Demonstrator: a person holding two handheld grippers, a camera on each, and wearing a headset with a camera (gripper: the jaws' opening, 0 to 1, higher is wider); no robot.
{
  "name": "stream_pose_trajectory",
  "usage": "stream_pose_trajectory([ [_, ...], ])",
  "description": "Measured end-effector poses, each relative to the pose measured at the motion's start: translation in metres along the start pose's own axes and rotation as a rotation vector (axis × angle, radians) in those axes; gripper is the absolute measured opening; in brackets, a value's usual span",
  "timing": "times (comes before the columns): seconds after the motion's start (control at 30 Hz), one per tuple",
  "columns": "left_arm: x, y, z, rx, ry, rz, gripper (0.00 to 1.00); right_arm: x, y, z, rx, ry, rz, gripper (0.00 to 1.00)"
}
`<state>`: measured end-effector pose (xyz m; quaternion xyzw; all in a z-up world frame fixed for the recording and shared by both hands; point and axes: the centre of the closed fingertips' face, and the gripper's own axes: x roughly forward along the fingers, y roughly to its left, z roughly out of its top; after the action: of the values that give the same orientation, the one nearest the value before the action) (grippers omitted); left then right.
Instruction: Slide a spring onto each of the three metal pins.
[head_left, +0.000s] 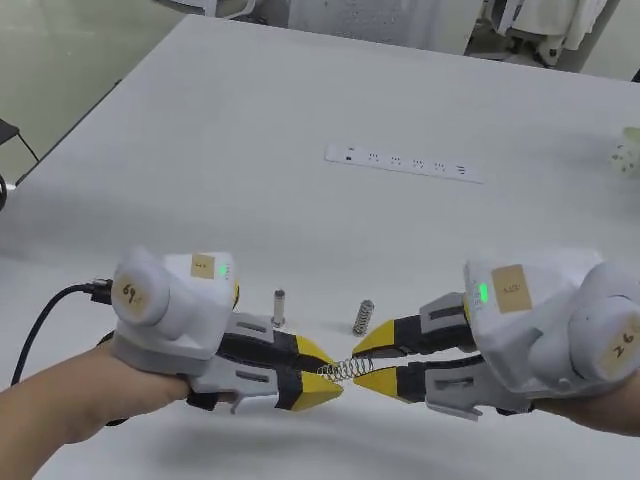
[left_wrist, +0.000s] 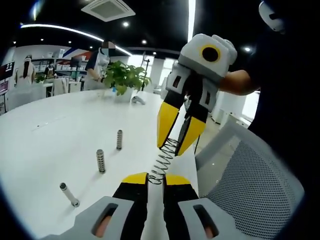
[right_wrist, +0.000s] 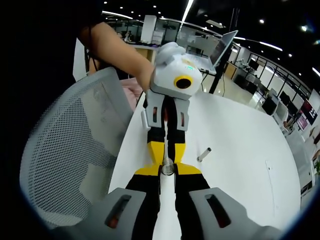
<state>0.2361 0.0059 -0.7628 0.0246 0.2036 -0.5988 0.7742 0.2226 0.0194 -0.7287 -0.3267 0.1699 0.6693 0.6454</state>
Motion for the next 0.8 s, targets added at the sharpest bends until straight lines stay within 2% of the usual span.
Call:
stream_pose_trajectory([
  [0.13, 0.001, 0.000, 0.001, 0.006, 0.000, 0.000, 0.02, 0.003, -0.001, 0.006, -0.002, -0.023, 0.002, 0.07],
  [0.4, 0.005, -0.007, 0.004, -0.002, -0.006, -0.032, 0.02, 0.005, 0.001, 0.023, 0.060, -0.123, 0.004, 0.07],
  [0.5, 0.008, -0.008, 0.002, 0.016, 0.014, -0.033, 0.02, 0.008, 0.005, 0.022, 0.052, -0.124, 0.008, 0.07],
  [0.7, 0.006, -0.007, 0.000, 0.018, 0.029, -0.034, 0.02, 0.008, 0.006, 0.022, 0.090, -0.177, -0.015, 0.07],
  [0.8, 0.004, -0.006, -0.003, 0.014, 0.042, -0.029, 0.02, 0.008, 0.008, 0.021, 0.084, -0.173, -0.021, 0.07],
])
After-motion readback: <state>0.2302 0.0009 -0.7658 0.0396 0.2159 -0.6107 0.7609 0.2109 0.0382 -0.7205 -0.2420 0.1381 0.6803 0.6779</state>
